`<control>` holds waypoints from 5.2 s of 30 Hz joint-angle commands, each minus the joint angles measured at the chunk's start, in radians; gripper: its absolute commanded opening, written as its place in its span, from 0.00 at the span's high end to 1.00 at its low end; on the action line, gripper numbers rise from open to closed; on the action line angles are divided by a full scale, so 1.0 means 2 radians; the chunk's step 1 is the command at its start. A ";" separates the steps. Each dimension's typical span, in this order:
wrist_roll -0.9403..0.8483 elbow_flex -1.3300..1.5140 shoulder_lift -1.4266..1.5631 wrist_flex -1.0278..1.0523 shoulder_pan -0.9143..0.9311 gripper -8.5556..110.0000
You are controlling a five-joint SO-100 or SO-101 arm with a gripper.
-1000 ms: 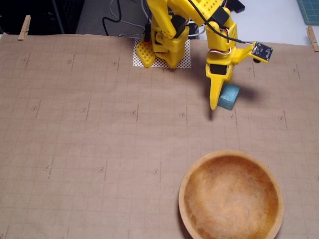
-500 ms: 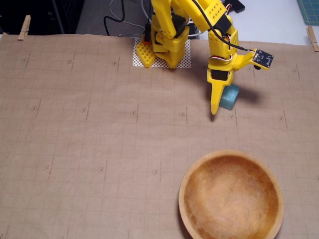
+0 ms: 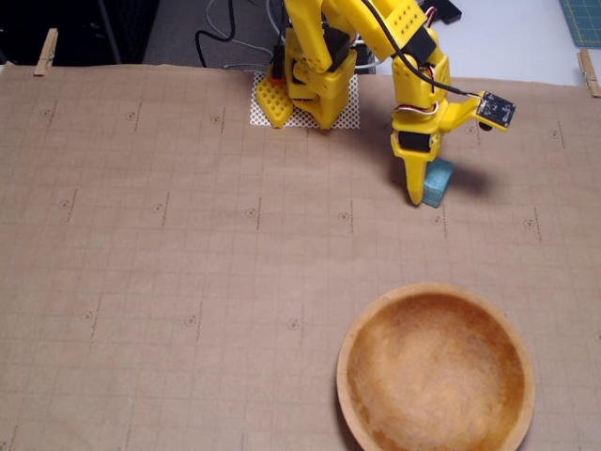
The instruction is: Grasp a blue block and put it in the bowl.
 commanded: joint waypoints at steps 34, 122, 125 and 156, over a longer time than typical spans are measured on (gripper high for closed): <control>-0.002 -0.168 0.120 0.156 0.125 0.92; 0.012 -0.412 -0.440 -0.396 0.308 0.79; 0.012 -0.412 -0.440 -0.396 0.308 0.72; 0.010 -0.213 -0.124 -0.394 0.299 0.67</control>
